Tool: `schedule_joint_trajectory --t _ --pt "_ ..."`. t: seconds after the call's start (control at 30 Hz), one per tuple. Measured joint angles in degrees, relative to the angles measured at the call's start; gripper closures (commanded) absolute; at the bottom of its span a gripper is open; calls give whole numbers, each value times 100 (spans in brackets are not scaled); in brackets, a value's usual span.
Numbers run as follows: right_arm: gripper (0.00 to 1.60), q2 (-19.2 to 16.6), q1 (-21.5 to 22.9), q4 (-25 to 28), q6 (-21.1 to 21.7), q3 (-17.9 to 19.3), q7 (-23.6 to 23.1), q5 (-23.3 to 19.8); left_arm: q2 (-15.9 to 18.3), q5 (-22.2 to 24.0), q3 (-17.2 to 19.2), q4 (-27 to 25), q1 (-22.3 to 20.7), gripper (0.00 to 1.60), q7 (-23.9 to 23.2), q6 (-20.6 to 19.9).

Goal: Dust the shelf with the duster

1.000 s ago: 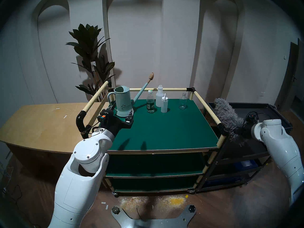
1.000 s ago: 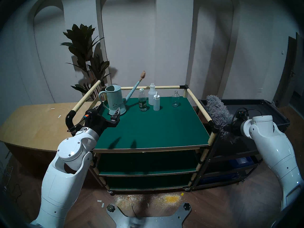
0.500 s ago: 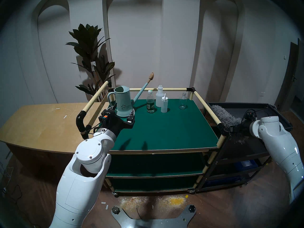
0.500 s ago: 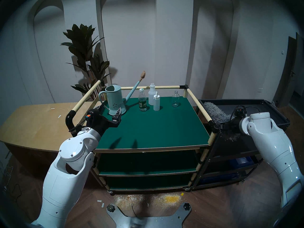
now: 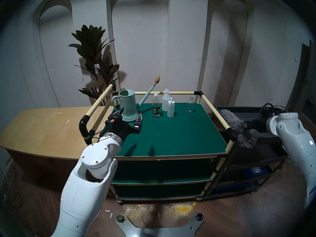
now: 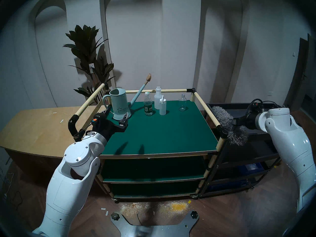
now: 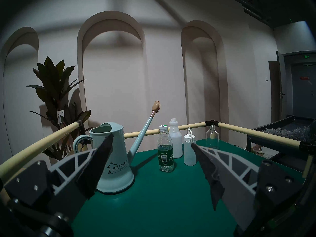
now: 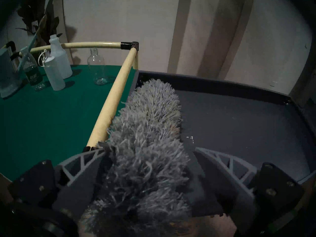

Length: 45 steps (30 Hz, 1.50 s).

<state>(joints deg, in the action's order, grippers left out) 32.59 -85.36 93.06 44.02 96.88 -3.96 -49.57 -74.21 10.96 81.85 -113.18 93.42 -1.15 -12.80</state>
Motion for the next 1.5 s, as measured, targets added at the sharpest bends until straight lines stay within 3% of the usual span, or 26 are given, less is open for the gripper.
schedule_joint_trajectory --t 0.27,0.43,0.8,1.1,1.27,1.5 --pt "0 171 -199 442 -354 458 -184 -223 -88 97 225 300 -103 0 82 237" --pt "0 474 -269 770 -774 423 -199 -402 -142 67 352 544 -217 0 241 414" --pt "0 1237 -373 1262 -1720 -563 479 -520 -216 -150 342 963 -432 0 454 712" --pt "0 1844 -237 1331 -2493 -1463 1273 -73 -237 -309 114 1220 -542 0 460 944" --pt "0 2178 -79 1151 -2931 -1922 1743 272 -253 -389 -11 1501 -610 0 408 1104" --pt "0 2670 255 497 -3482 -2531 2360 727 -325 -507 -76 2097 -797 0 465 1311"
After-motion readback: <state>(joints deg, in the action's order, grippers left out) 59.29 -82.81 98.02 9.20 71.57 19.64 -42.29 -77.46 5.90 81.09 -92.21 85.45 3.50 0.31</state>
